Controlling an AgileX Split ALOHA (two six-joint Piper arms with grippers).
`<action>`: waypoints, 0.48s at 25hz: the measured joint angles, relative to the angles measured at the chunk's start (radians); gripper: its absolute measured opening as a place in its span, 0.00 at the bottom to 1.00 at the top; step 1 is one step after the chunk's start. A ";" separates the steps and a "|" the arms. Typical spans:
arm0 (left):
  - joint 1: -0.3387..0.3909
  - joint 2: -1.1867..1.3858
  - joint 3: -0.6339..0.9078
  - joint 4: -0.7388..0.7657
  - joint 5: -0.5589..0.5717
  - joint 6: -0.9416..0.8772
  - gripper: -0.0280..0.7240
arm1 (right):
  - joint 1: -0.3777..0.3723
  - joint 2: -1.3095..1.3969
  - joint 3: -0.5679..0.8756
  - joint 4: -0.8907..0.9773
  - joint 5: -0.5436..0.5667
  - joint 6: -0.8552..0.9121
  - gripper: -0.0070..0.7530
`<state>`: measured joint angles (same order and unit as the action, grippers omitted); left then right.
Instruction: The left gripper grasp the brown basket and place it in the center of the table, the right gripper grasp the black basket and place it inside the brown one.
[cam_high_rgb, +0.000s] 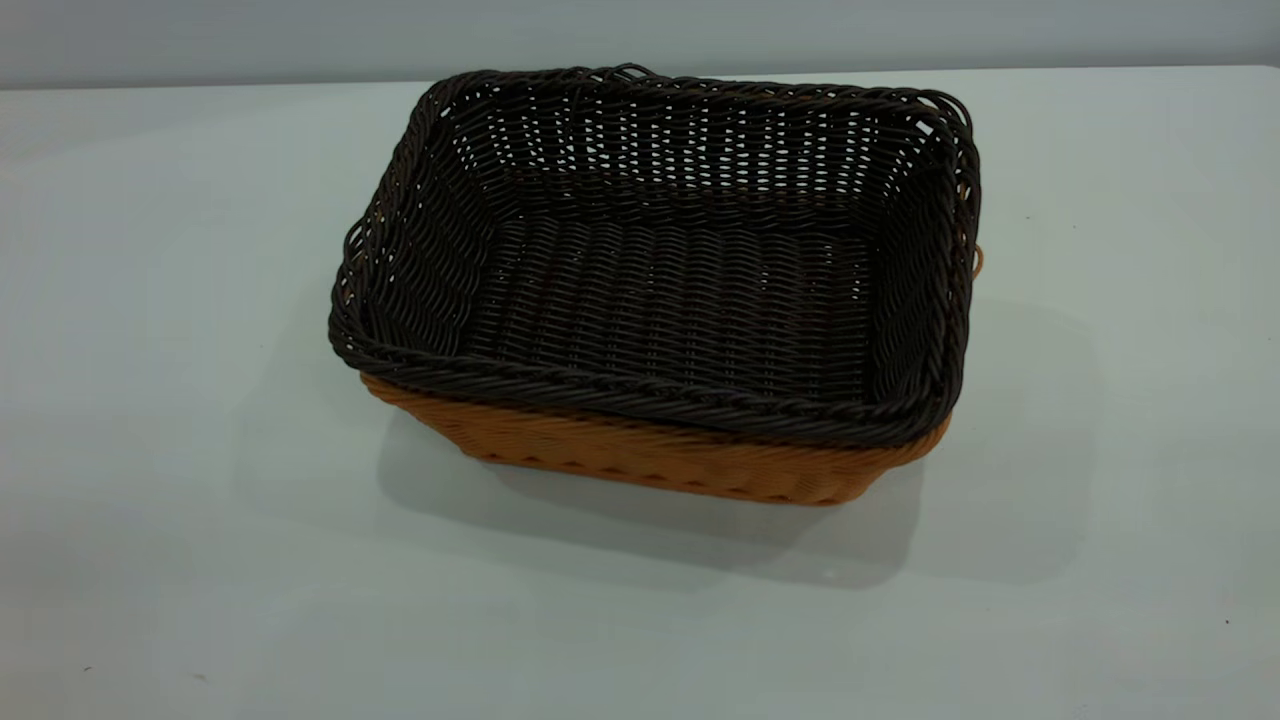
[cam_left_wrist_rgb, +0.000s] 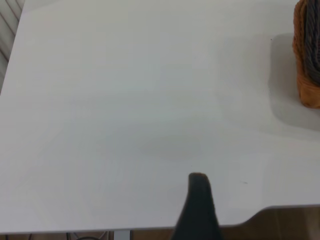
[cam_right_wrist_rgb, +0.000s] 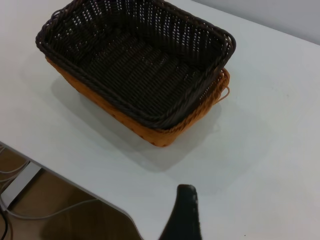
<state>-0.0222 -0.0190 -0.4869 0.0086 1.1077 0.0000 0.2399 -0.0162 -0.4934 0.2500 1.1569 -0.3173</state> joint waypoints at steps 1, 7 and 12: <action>0.000 0.000 0.000 0.000 0.000 0.000 0.76 | -0.002 0.000 0.000 0.000 0.000 0.000 0.78; 0.000 0.000 0.000 0.000 0.000 0.000 0.76 | -0.087 0.000 0.000 -0.010 -0.003 -0.005 0.78; 0.000 0.000 0.000 0.000 0.000 0.000 0.76 | -0.178 0.000 0.000 -0.105 -0.015 0.078 0.76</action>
<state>-0.0222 -0.0190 -0.4869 0.0086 1.1077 0.0000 0.0620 -0.0162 -0.4934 0.1450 1.1421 -0.2397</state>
